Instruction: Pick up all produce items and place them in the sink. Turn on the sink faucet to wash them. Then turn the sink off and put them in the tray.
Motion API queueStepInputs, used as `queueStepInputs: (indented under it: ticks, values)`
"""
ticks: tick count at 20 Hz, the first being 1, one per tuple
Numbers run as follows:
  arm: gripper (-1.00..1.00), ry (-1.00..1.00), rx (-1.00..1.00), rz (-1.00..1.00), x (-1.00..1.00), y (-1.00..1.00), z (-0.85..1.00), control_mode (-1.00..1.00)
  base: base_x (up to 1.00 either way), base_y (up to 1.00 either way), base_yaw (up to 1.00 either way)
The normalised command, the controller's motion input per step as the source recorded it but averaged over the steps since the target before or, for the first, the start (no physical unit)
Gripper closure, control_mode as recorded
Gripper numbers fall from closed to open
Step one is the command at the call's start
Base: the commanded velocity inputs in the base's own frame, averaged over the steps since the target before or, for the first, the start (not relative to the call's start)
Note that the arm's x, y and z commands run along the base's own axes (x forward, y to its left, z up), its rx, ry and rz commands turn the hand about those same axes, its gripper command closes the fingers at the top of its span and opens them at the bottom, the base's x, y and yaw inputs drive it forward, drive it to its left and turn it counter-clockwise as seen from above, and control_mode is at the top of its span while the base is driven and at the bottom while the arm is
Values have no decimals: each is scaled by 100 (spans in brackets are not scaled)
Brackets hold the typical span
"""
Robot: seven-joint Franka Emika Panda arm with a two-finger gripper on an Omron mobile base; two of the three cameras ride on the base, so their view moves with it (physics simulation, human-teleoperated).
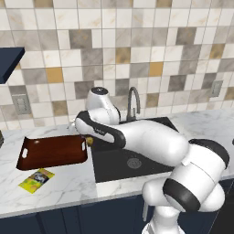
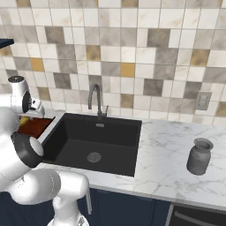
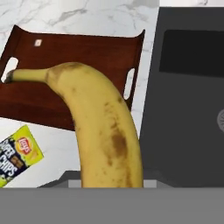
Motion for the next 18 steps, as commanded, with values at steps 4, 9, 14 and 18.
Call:
queueStepInputs:
  ticks: [4,9,14,18]
  values:
    - [100,6,-1,0,45,18,-19,-100,0,0,0]
    - [100,2,-2,0,36,18,-31,-100,0,0,0]
    - [100,0,-6,0,18,23,-31,-100,0,0,0]
    - [100,0,-4,0,18,20,-28,-100,0,0,0]
